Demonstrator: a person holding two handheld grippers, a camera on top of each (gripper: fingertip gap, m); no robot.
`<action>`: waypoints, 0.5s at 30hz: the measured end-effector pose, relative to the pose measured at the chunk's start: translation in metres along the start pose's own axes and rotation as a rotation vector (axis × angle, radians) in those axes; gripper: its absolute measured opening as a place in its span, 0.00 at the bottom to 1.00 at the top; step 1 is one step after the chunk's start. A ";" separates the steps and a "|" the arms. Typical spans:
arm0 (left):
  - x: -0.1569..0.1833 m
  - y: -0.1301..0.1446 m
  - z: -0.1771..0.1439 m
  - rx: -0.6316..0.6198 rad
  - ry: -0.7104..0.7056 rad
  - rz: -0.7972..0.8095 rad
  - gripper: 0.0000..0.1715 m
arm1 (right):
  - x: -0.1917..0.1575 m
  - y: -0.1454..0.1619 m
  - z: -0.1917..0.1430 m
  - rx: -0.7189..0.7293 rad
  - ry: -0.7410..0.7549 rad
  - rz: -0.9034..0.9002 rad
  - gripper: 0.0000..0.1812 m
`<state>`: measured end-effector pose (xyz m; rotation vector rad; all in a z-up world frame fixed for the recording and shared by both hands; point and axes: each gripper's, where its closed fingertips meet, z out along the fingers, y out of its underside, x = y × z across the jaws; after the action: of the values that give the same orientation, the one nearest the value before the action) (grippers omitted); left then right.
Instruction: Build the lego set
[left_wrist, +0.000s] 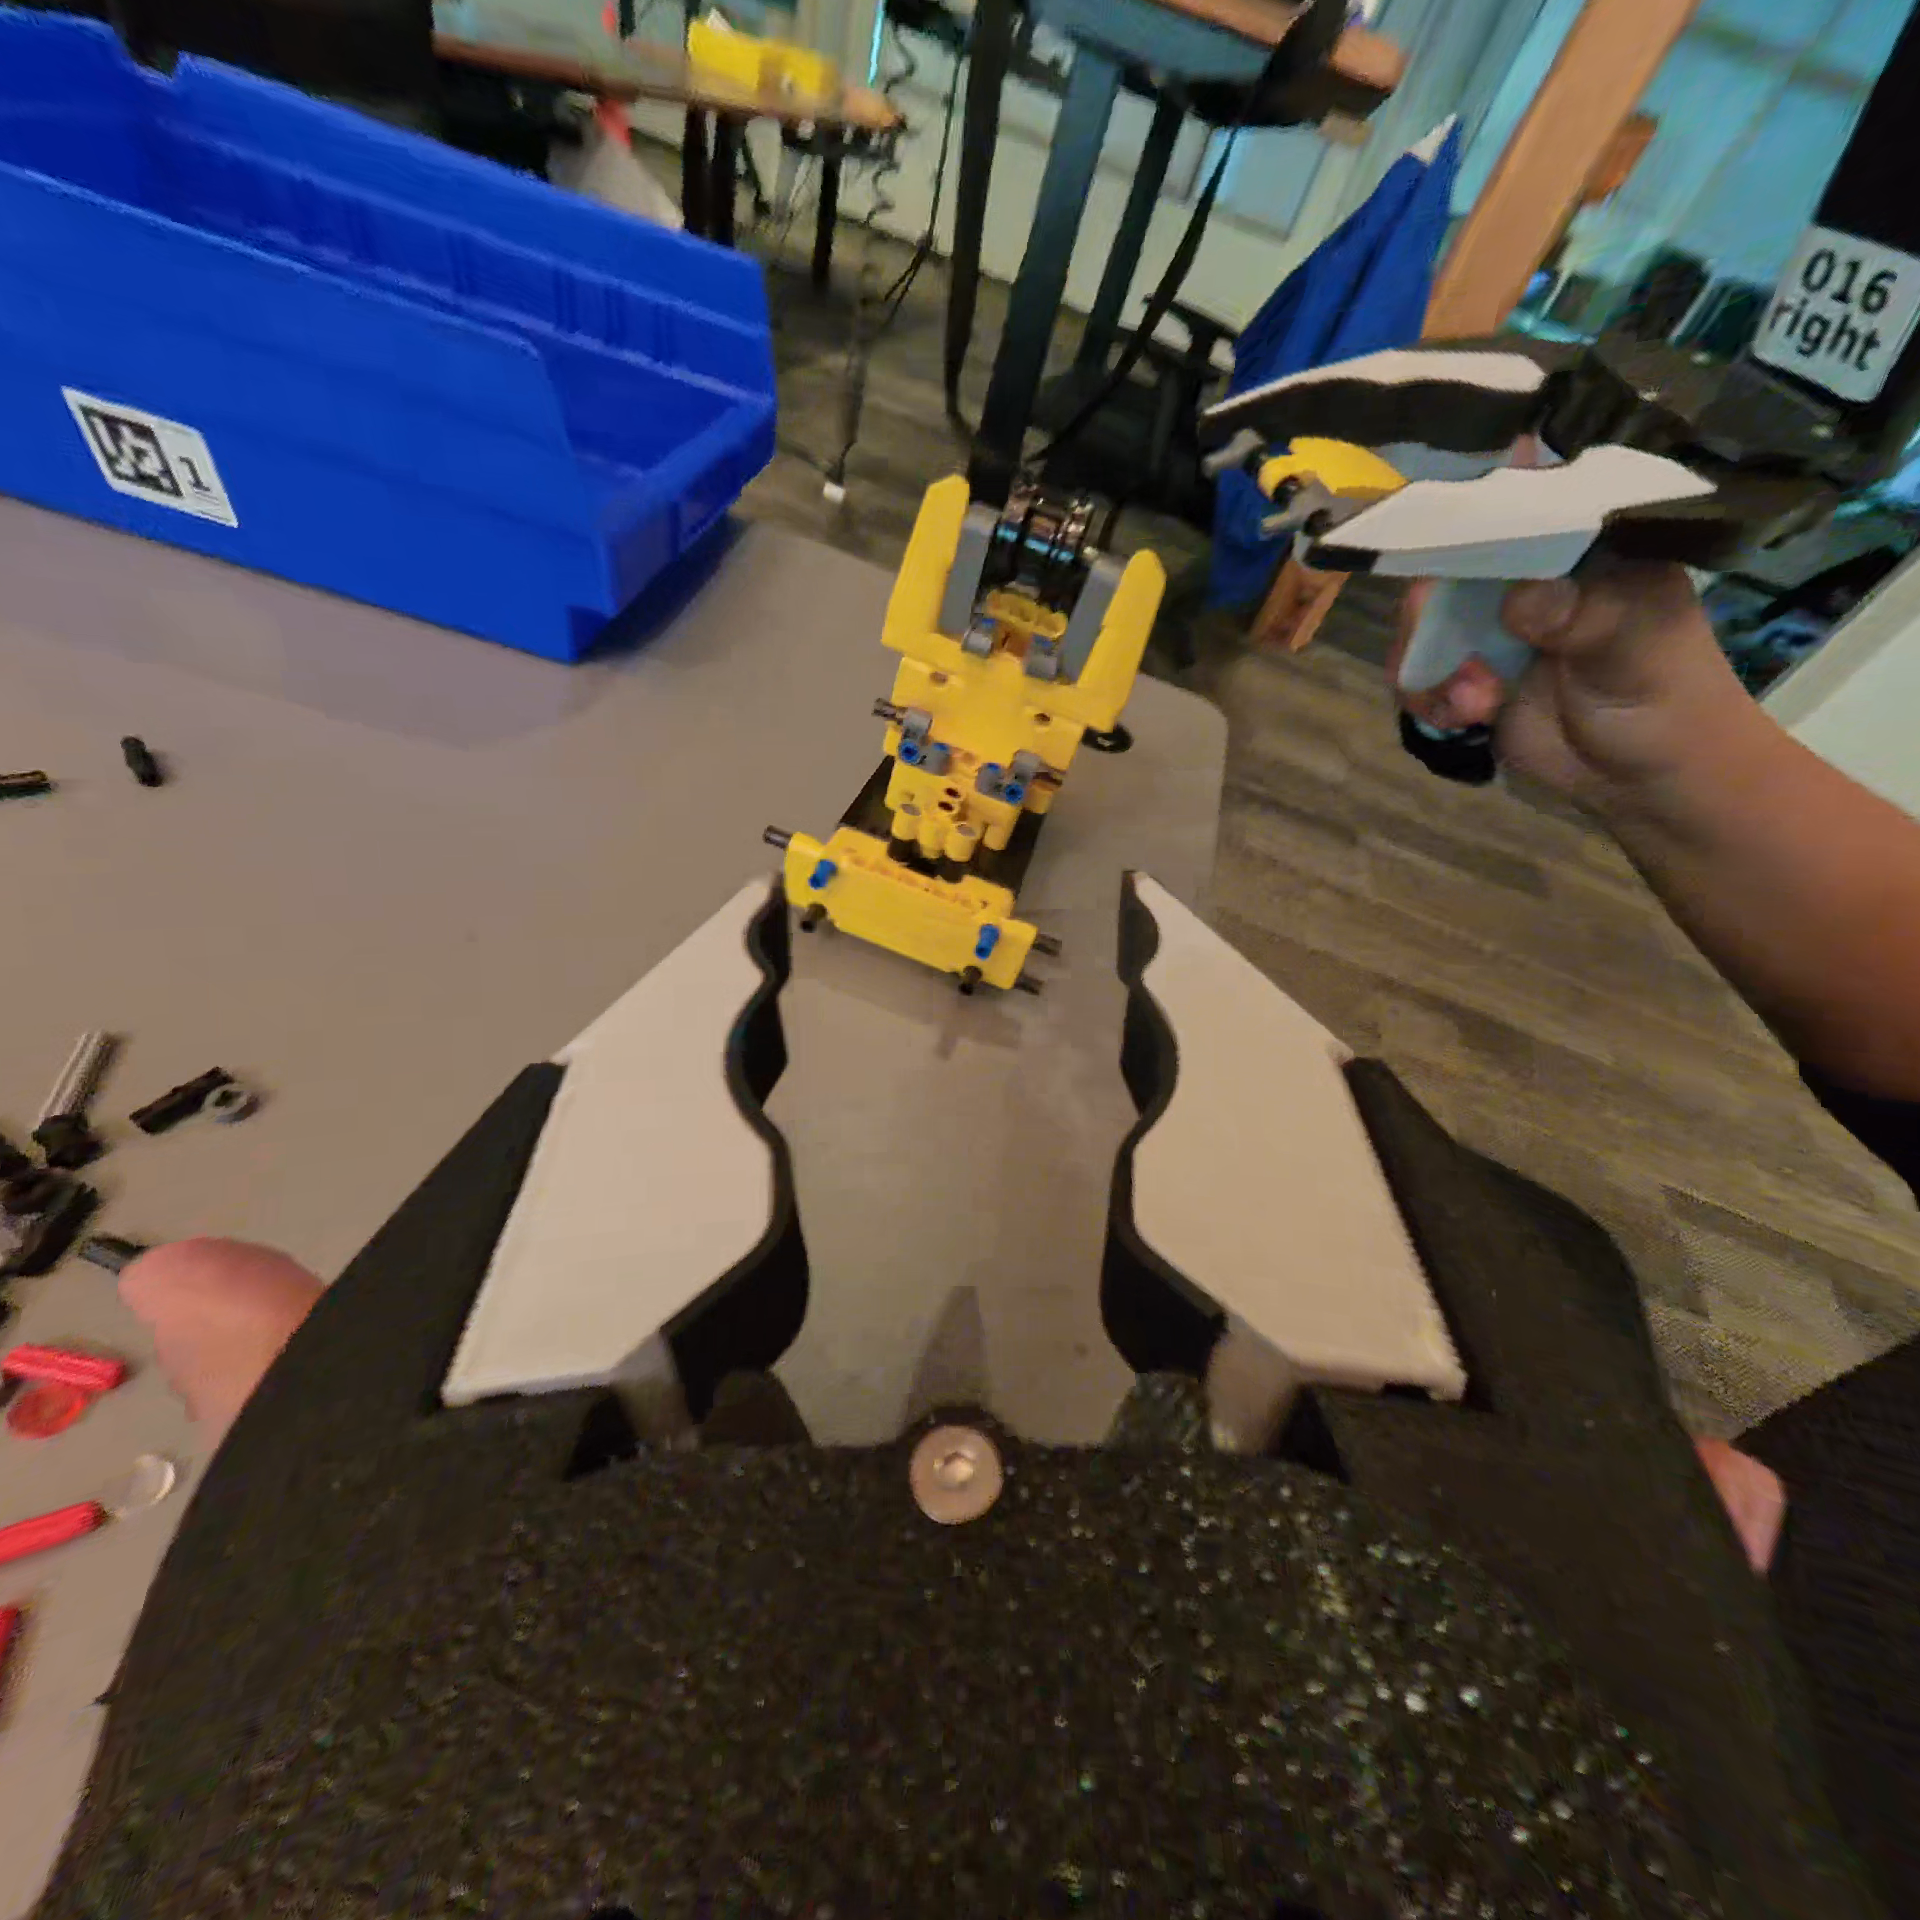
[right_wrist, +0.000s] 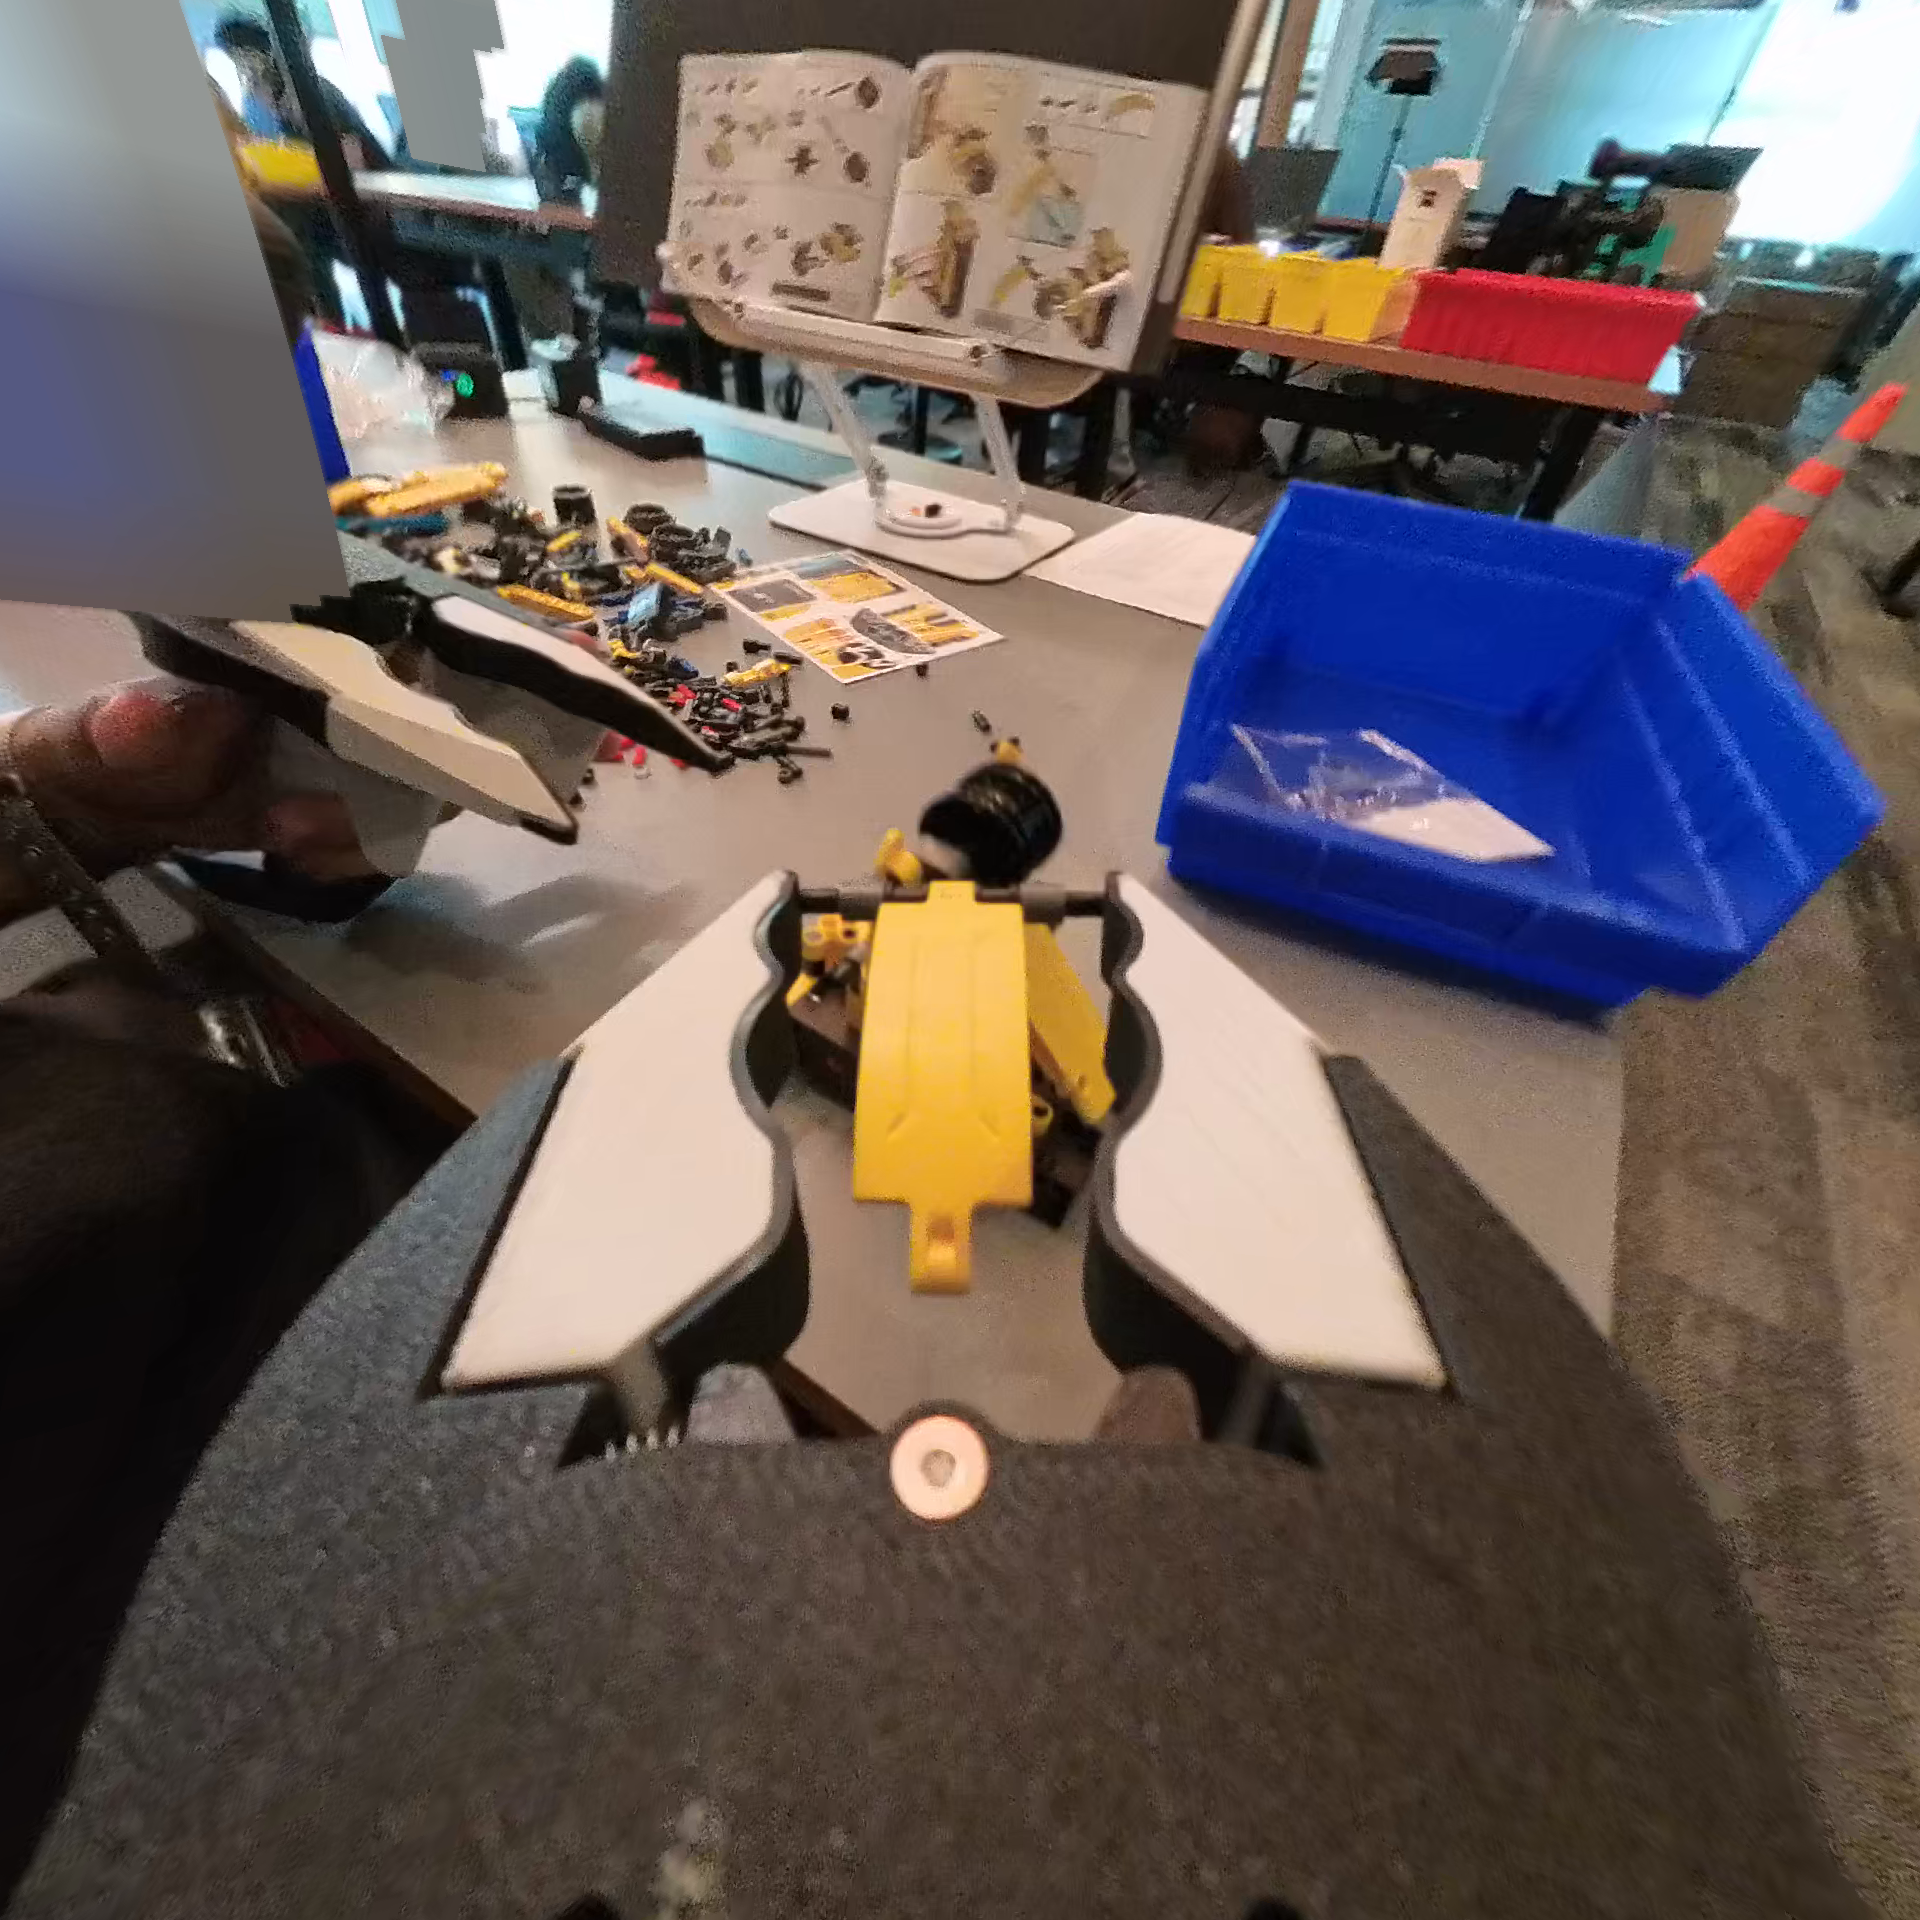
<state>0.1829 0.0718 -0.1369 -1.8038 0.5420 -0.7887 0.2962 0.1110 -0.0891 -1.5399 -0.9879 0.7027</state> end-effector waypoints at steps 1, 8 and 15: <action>-0.002 0.002 0.003 -0.028 -0.009 0.020 0.42 | 0.003 0.009 -0.002 0.015 0.008 0.038 0.32; -0.009 0.030 0.044 -0.284 -0.001 0.189 0.82 | 0.015 0.052 -0.009 0.038 0.055 0.151 0.32; -0.020 0.052 0.080 -0.481 -0.006 0.321 0.83 | 0.021 0.055 -0.012 0.077 0.008 0.217 0.32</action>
<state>0.2279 0.1181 -0.2095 -2.0760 1.0568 -0.4535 0.3280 0.1223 -0.1387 -1.5952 -0.7861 0.8752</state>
